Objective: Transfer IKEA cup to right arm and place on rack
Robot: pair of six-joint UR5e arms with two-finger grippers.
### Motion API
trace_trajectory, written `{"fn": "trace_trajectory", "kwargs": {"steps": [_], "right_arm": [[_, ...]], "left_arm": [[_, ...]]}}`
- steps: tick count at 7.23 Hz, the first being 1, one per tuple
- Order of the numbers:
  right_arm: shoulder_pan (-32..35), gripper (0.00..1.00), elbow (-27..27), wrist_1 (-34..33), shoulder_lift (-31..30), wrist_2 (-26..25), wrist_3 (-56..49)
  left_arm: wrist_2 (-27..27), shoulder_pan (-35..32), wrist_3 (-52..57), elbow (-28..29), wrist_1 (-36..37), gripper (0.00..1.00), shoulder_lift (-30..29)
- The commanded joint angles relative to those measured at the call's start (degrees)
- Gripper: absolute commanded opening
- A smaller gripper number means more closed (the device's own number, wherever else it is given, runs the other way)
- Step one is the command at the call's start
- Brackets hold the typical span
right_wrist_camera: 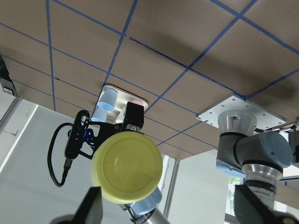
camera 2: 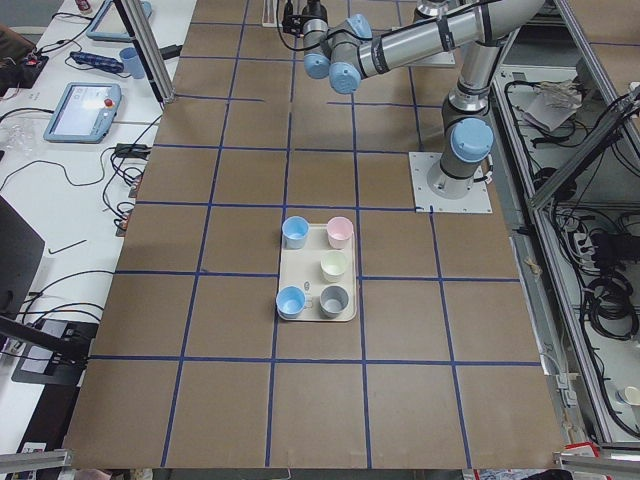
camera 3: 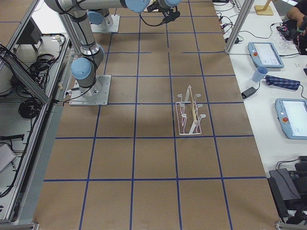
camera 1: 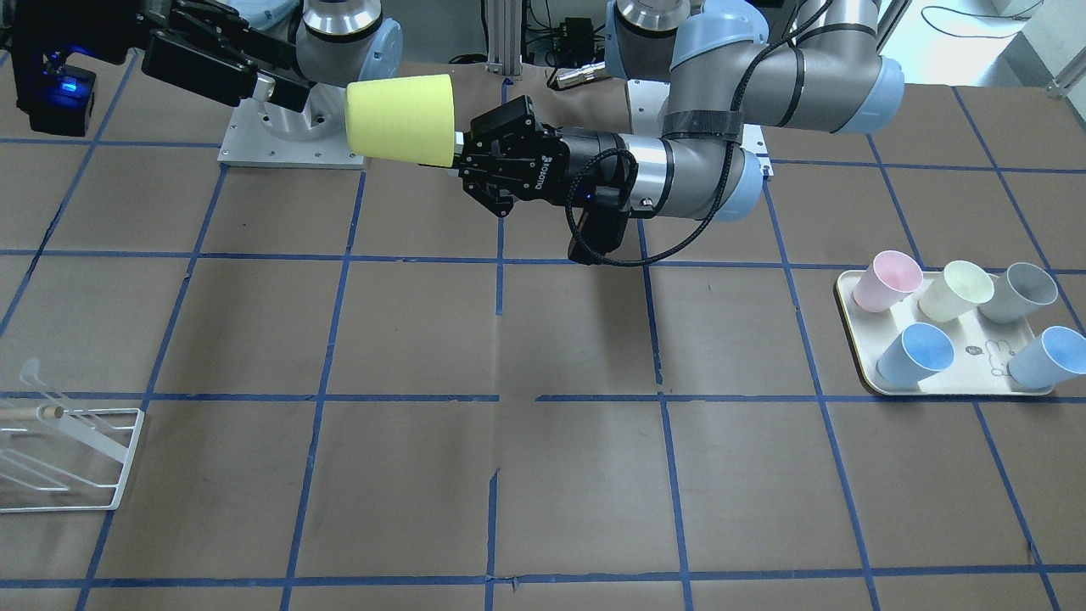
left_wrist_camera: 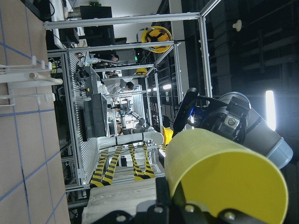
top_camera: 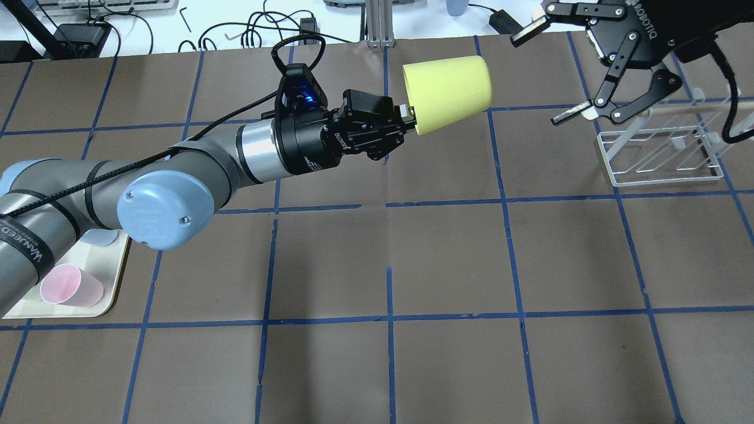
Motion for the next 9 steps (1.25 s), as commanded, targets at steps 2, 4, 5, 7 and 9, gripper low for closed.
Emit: {"fn": "trace_trajectory", "kwargs": {"steps": [2, 4, 5, 7, 9], "right_arm": [[0.0, 1.0, -4.5, 0.1, 5.2, -0.3, 6.6], [0.1, 1.0, -4.8, 0.1, 5.4, -0.1, 7.2], [0.2, 1.0, -4.7, 0.4, 5.4, 1.0, 7.2], [1.1, 1.0, -4.6, 3.5, 4.7, 1.1, 6.3], [3.1, 1.0, -4.8, 3.6, 5.3, 3.7, 6.8]], "left_arm": [[-5.5, -2.1, 0.0, 0.0, 1.6, 0.0, -0.2], [-5.6, -3.1, 0.0, 0.0, 1.6, 0.0, 0.2], [-7.8, -3.4, 0.1, 0.0, 1.7, 0.0, -0.4], [-8.3, -3.3, 0.9, 0.6, 2.0, 0.0, -1.9], [-8.5, -3.3, 1.0, 0.6, 4.2, 0.0, -2.3]]}}
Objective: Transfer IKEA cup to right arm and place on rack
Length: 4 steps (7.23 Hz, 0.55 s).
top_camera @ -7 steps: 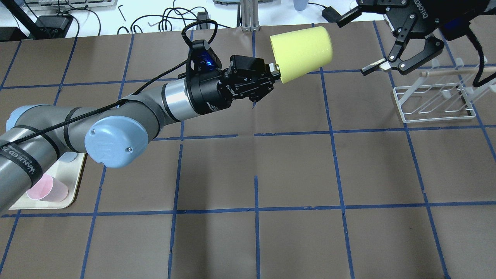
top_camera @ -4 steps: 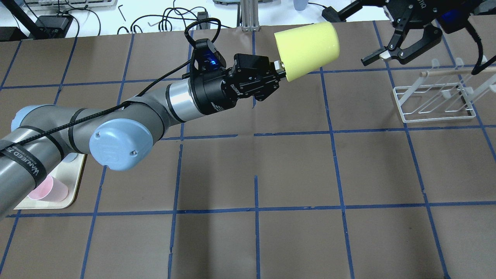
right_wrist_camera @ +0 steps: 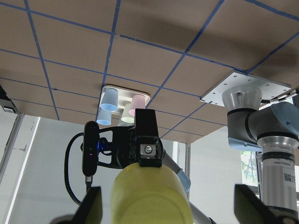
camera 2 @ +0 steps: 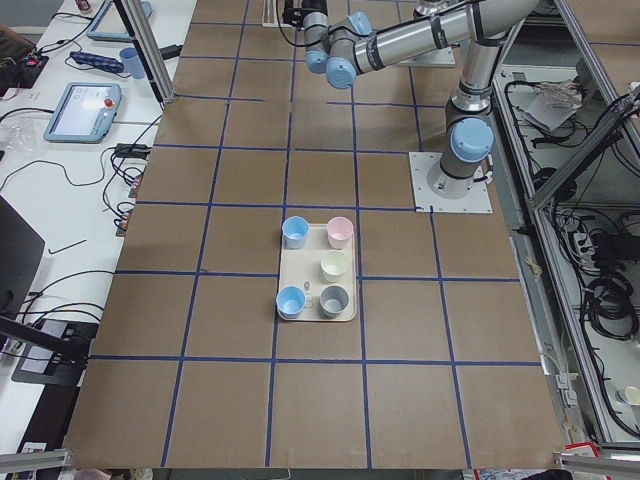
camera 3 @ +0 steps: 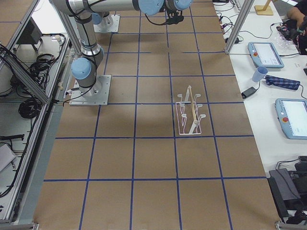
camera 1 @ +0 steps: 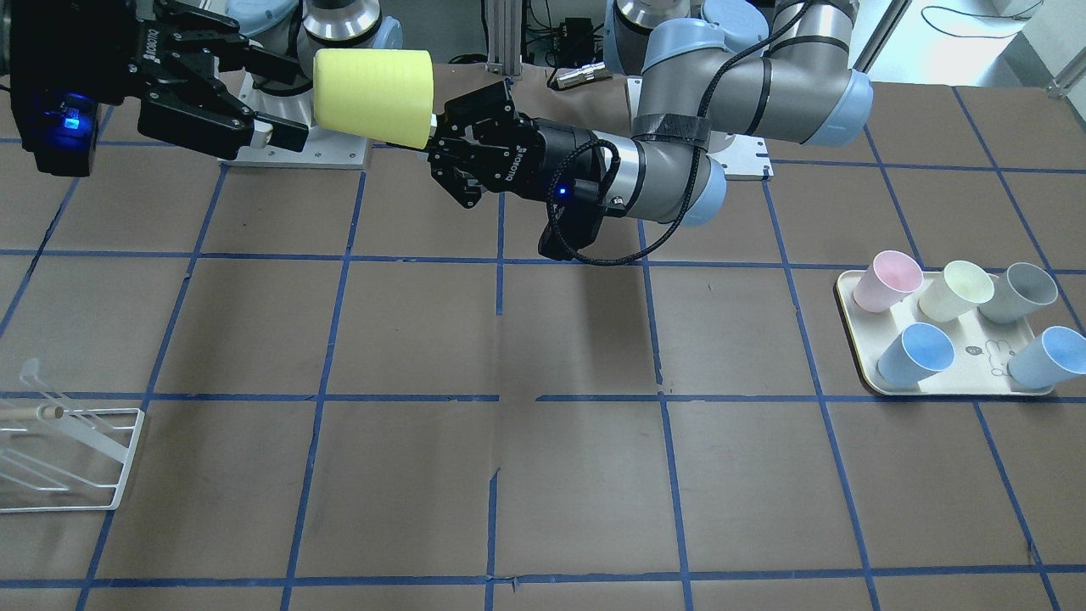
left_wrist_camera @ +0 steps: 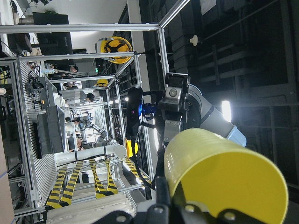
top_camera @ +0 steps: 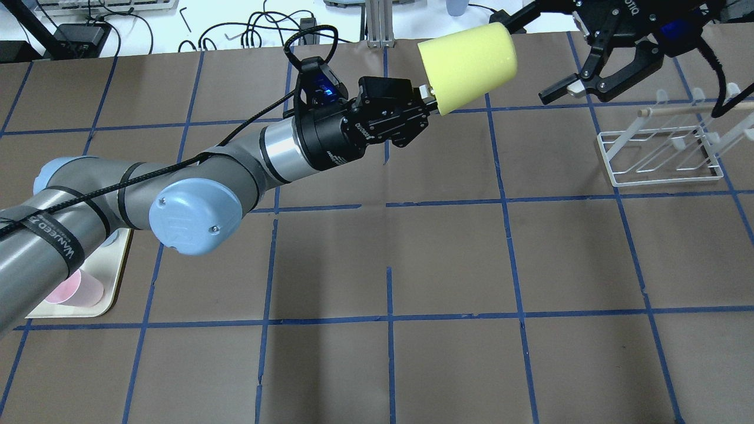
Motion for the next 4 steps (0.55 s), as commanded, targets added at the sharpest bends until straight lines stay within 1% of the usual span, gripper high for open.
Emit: {"fn": "trace_trajectory", "kwargs": {"steps": [1, 4], "right_arm": [[1.7, 1.0, -0.1, -0.1, 0.5, 3.6, 0.4], [2.3, 1.0, -0.1, -0.1, 0.6, 4.0, 0.5]], "left_arm": [[-0.1, 0.0, 0.1, -0.1, 0.9, 0.0, -0.2], [-0.1, 0.0, 0.1, -0.3, 0.9, 0.0, -0.2]]}}
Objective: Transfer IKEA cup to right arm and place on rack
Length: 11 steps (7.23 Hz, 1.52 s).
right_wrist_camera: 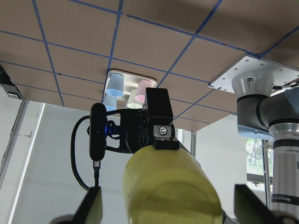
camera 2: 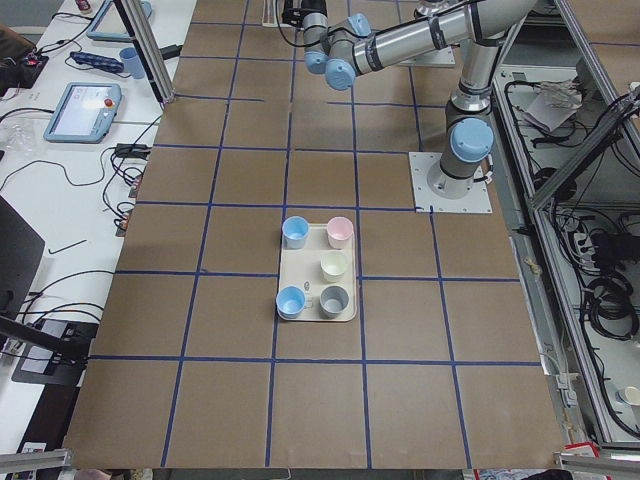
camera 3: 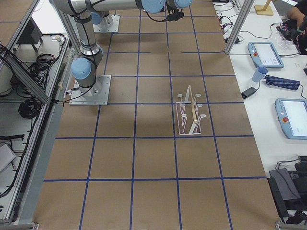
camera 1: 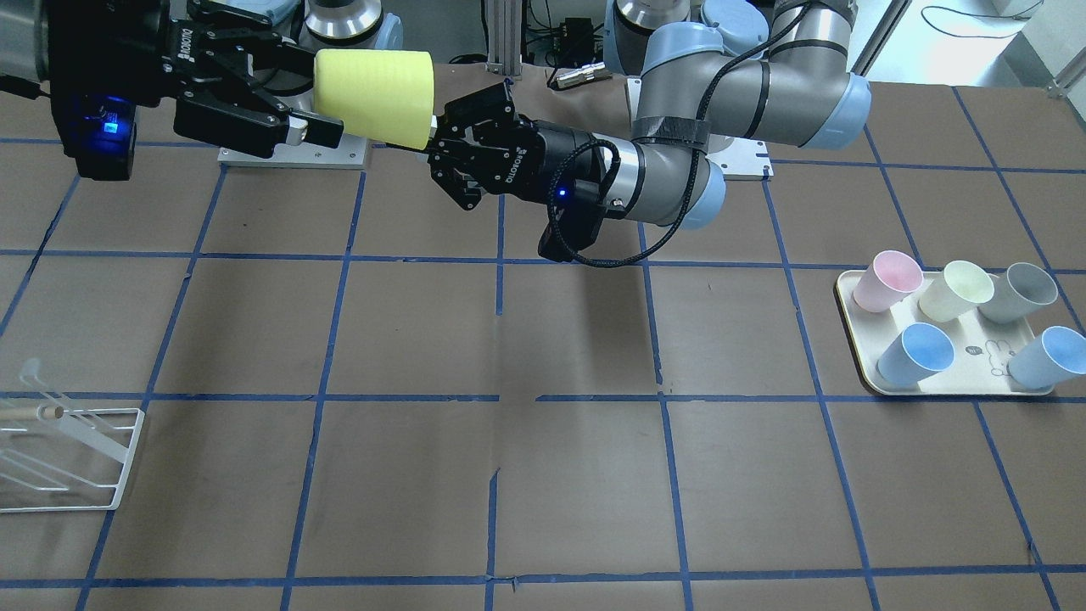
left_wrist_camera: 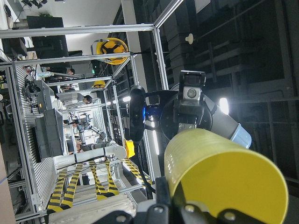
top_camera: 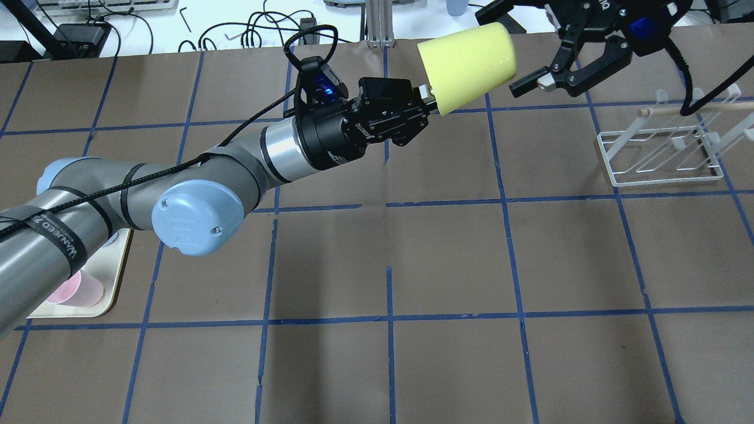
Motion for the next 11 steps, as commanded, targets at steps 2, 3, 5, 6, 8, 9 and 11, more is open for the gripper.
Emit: {"fn": "trace_trajectory", "kwargs": {"steps": [2, 3, 5, 6, 8, 9, 11], "right_arm": [[0.6, 1.0, 0.1, -0.3, 0.1, 0.1, -0.1], [0.6, 1.0, 0.1, -0.3, 0.1, 0.1, -0.4], [0.6, 0.75, 0.1, -0.8, 0.1, 0.4, -0.5], [0.6, 0.67, 0.0, -0.8, 0.1, 0.4, -0.5], [0.6, 0.66, -0.1, -0.8, 0.1, 0.3, -0.5], [0.6, 0.66, -0.1, -0.8, 0.2, 0.3, -0.5], [0.6, 0.66, -0.3, -0.8, 0.2, 0.0, -0.5]], "left_arm": [[0.1, 0.0, 0.0, -0.1, 0.0, 0.0, 0.1], [0.1, -0.1, 0.0, -0.1, -0.1, 0.0, 0.1], [0.2, -0.1, 0.0, -0.1, 0.0, 0.0, 0.3], [0.2, -0.1, 0.0, -0.1, 0.0, 0.0, 0.3], [0.7, -0.2, -0.6, -0.1, -0.3, 0.4, 0.1], [0.7, -0.2, -0.5, 0.1, -0.2, 0.66, 0.2], [0.9, -0.2, -0.6, 0.1, -0.3, 0.7, 0.3]]}}
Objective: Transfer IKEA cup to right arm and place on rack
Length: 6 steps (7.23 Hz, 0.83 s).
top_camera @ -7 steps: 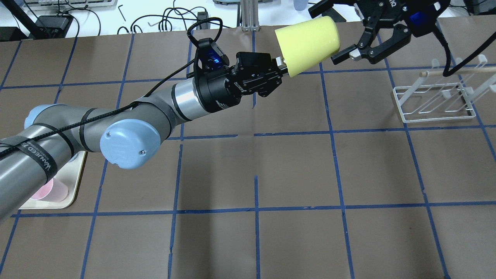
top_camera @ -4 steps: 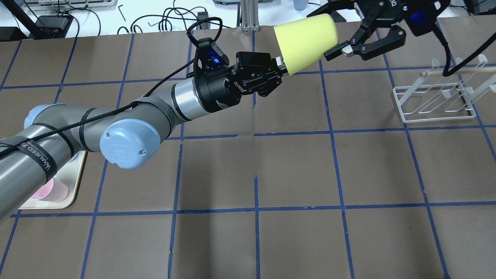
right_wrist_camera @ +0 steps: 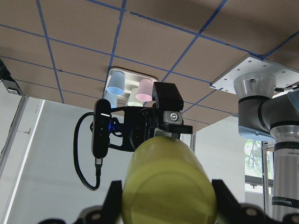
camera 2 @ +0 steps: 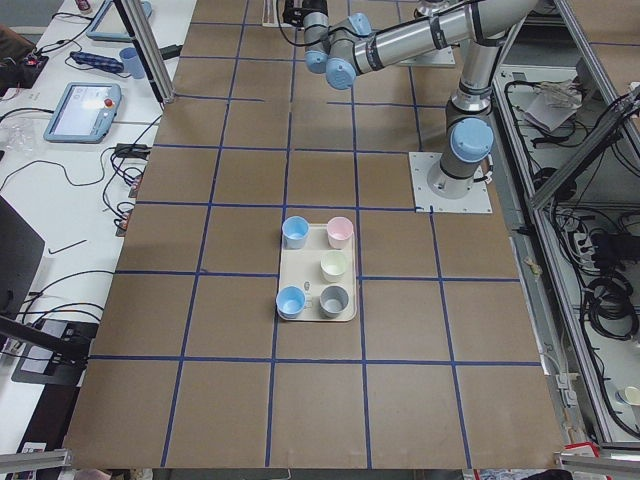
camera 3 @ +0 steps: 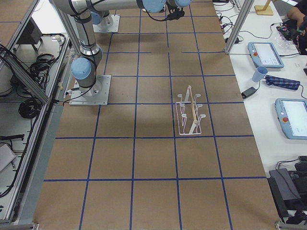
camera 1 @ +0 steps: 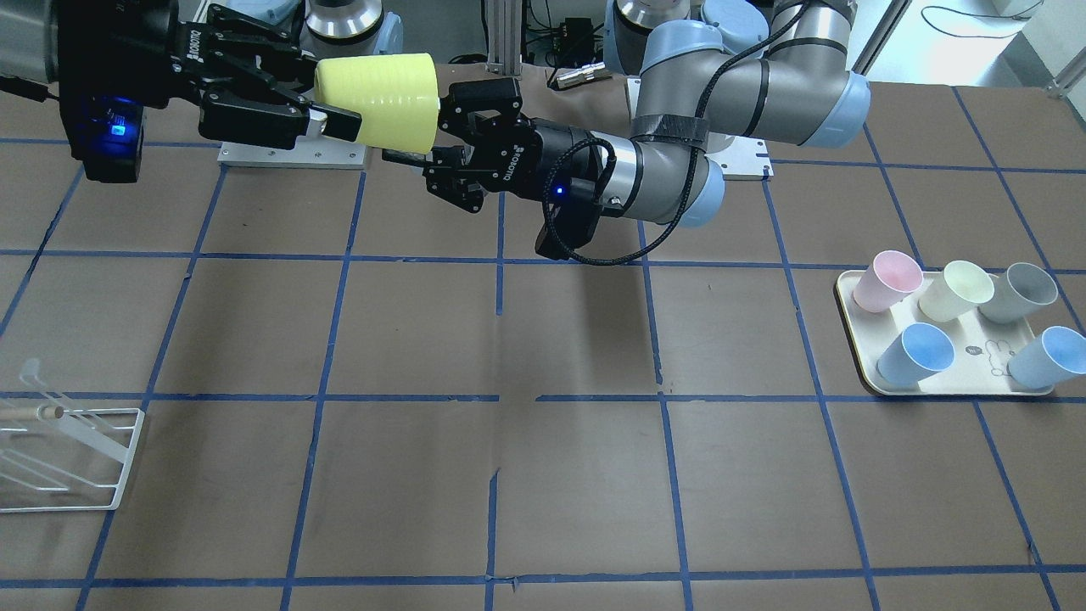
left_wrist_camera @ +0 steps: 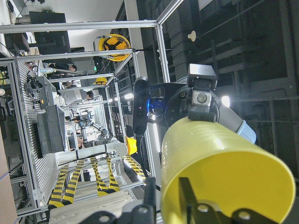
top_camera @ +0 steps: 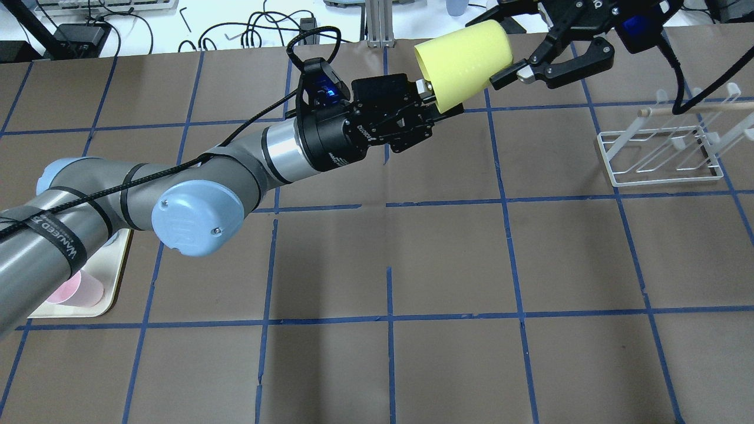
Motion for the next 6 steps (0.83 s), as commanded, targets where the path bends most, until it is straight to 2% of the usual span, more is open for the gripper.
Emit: {"fn": "trace_trajectory", "kwargs": {"steps": [1, 2, 3, 5, 6], "right_arm": [[-0.1, 0.66, -0.2, 0.0, 0.2, -0.2, -0.1], [-0.3, 0.6, -0.7, -0.1, 0.3, -0.1, -0.4], [-0.9, 0.58, -1.5, -0.1, 0.4, -0.3, -0.5], [-3.9, 0.57, -3.2, -0.1, 0.5, -1.5, -1.7], [-5.4, 0.55, -3.7, -1.3, 0.4, -4.4, -3.8]], "left_arm": [[0.2, 0.2, -0.4, 0.2, -0.3, 0.7, 0.8], [0.4, 0.9, -2.1, 0.0, -0.2, 0.7, 1.2], [1.5, 1.5, -2.2, -0.1, -0.2, 0.7, 1.2], [7.8, 5.1, -4.1, -0.1, -0.2, 0.7, 2.3], [7.9, 5.4, -4.4, -0.1, -0.1, 0.71, 2.8]]}}
